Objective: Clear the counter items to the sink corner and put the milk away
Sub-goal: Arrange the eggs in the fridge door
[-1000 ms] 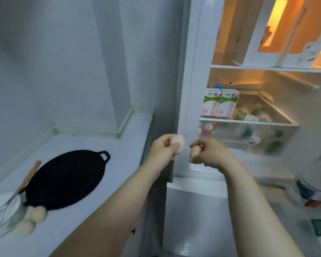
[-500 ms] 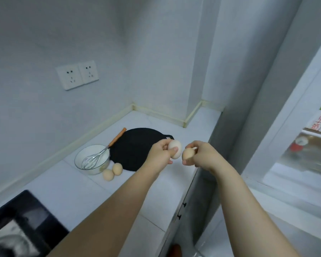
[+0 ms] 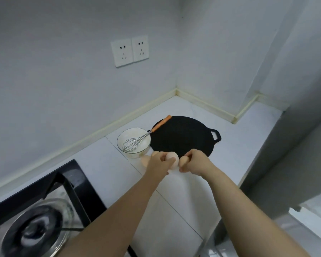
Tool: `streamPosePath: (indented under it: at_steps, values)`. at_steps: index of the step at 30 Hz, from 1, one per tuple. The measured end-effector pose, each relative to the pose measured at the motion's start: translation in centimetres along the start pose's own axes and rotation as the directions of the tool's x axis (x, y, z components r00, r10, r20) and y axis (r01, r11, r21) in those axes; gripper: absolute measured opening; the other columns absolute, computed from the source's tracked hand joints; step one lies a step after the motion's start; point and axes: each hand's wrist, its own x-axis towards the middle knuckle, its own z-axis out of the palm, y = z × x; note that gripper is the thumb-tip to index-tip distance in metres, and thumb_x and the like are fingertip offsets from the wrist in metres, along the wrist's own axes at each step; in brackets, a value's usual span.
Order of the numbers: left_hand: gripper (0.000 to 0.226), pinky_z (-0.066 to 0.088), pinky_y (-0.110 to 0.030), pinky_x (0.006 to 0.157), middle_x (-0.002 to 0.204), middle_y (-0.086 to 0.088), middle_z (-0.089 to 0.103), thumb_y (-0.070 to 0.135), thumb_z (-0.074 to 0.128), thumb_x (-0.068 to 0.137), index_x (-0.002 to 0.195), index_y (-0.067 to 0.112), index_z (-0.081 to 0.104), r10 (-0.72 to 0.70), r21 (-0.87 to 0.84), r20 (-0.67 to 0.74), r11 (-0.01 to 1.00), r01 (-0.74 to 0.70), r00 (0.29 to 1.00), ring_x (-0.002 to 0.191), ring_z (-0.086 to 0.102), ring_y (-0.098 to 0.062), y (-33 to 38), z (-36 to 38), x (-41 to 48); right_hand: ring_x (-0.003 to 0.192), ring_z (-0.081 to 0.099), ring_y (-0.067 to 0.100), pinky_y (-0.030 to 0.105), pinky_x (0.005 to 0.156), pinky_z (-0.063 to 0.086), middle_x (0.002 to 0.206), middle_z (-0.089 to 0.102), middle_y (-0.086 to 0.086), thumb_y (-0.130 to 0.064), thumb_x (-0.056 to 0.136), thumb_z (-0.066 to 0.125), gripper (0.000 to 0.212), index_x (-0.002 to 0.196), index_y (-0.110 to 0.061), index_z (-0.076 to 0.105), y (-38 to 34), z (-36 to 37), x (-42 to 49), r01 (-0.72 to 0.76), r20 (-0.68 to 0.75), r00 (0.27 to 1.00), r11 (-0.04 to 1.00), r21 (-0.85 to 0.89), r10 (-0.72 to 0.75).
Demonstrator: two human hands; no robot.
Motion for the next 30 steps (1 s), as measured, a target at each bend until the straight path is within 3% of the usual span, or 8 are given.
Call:
streamPosePath:
  at_steps: [8,11,15,19,24,30]
  values:
    - [0.020,0.049,-0.033,0.074,0.088,-0.005,0.060,0.030,0.055,0.089,0.095,0.012,0.061,-0.066,0.128,-0.138,0.988,0.084,0.988,0.080,0.055,-0.014,-5.5,-2.8,1.5,0.089,0.053,0.014,0.024,0.072,0.043,0.099,0.056,0.002,-0.012,0.076,0.071,0.037,0.108,-0.013,0.053,-0.4,5.9,3.9,0.017,0.078,0.997,0.999,-0.052,-0.013]
    - [0.022,0.044,-0.026,0.065,0.081,-0.002,0.060,0.032,0.058,0.083,0.091,0.012,0.062,-0.142,0.118,-0.183,0.979,0.165,0.973,0.077,0.056,-0.016,-6.6,-3.2,2.0,0.088,0.053,0.015,0.025,0.074,0.044,0.096,0.056,0.002,-0.015,0.077,0.070,0.038,0.111,-0.011,0.053,-0.2,7.5,5.0,0.035,0.078,0.997,0.993,-0.114,-0.026]
    - [0.019,0.040,-0.025,0.068,0.086,0.002,0.062,0.033,0.065,0.079,0.092,0.019,0.058,-0.204,0.094,-0.228,0.969,0.230,0.952,0.083,0.057,-0.017,-7.5,-3.4,2.4,0.088,0.056,0.018,0.033,0.082,0.047,0.103,0.061,0.009,-0.016,0.080,0.065,0.037,0.113,-0.004,0.053,0.2,9.0,5.8,0.052,0.031,0.998,0.984,-0.169,-0.047]
    - [0.028,0.037,-0.023,0.067,0.089,0.003,0.060,0.031,0.070,0.077,0.098,0.017,0.057,-0.203,0.073,-0.273,0.970,0.231,0.940,0.083,0.056,-0.014,-7.6,-3.3,3.0,0.100,0.058,0.021,0.031,0.086,0.046,0.109,0.060,0.008,-0.017,0.081,0.065,0.039,0.115,-0.008,0.049,0.6,9.5,6.4,0.072,0.061,0.996,0.988,-0.137,-0.064]
    - [0.028,0.038,-0.023,0.069,0.092,0.003,0.063,0.034,0.070,0.076,0.096,0.018,0.057,-0.202,0.087,-0.289,0.968,0.236,0.936,0.087,0.059,-0.015,-7.8,-3.0,3.0,0.091,0.056,0.019,0.028,0.079,0.047,0.100,0.057,0.003,-0.016,0.082,0.063,0.038,0.116,-0.013,0.047,1.0,10.2,6.5,0.036,0.026,0.999,0.999,0.003,-0.036]
    - [0.033,0.042,-0.025,0.073,0.096,0.002,0.064,0.036,0.069,0.076,0.101,0.016,0.059,-0.216,0.091,-0.305,0.963,0.254,0.927,0.089,0.059,-0.016,-8.0,-2.6,3.0,0.087,0.055,0.015,0.029,0.077,0.047,0.102,0.060,0.004,-0.022,0.086,0.058,0.030,0.113,-0.013,0.048,1.5,10.9,6.5,0.068,-0.034,0.997,0.998,0.003,-0.068]
